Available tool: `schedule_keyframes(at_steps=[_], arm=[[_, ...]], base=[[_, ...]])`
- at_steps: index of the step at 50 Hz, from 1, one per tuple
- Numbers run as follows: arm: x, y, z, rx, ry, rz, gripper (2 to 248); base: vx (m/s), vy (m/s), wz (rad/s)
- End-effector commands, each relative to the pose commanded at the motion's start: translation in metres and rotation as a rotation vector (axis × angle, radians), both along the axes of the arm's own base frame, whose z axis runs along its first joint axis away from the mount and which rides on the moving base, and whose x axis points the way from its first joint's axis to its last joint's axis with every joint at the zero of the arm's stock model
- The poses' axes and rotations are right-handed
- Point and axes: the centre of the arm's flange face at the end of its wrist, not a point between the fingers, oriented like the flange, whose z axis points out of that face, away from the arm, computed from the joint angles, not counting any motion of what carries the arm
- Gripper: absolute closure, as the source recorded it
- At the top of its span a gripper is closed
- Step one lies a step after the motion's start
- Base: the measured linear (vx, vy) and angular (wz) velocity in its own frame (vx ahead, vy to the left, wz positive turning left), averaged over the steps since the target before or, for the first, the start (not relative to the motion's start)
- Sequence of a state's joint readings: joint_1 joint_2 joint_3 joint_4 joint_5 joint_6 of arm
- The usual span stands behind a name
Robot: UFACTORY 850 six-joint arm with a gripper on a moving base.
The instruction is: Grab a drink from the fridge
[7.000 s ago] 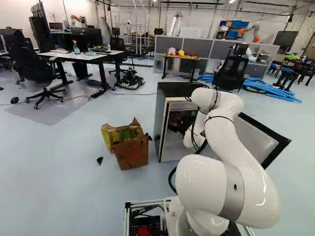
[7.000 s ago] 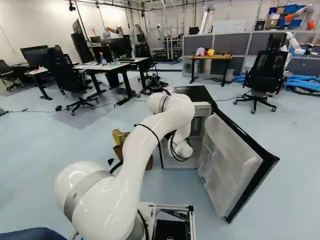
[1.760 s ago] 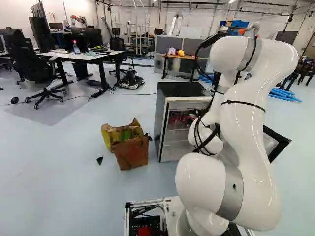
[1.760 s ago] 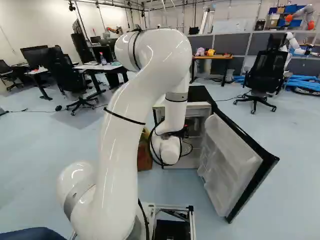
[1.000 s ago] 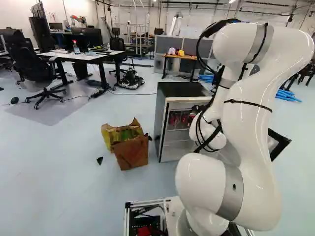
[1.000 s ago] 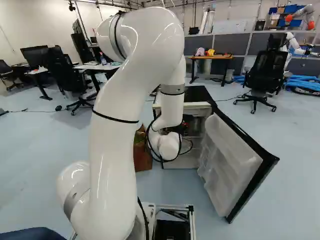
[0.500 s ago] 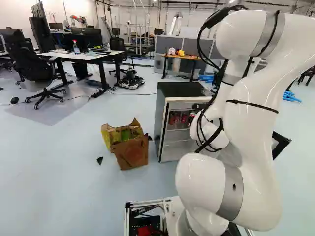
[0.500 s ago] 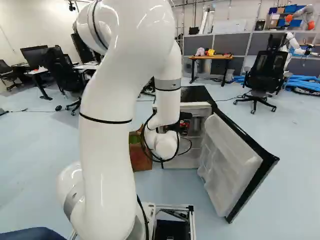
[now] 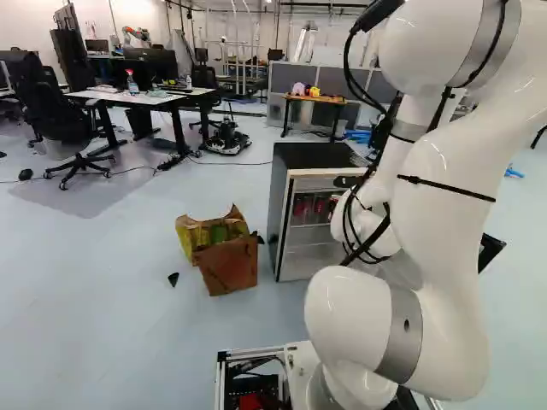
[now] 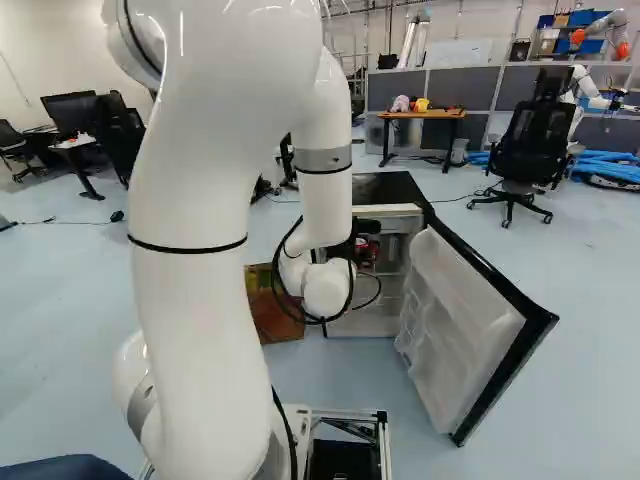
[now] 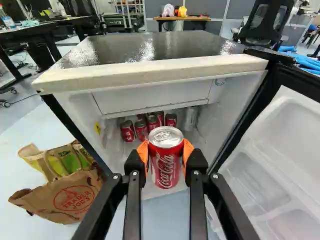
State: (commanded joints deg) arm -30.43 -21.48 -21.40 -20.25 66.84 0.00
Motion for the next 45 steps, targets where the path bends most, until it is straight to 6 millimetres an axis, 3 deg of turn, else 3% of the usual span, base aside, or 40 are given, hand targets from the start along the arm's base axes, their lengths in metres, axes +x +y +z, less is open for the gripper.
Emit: schedule_keyframes(at_steps=[45], arm=[[-0.01,0.005,0.04,-0.044,-0.023,-0.001,159]], base=[[0.0,0.0,0.0]])
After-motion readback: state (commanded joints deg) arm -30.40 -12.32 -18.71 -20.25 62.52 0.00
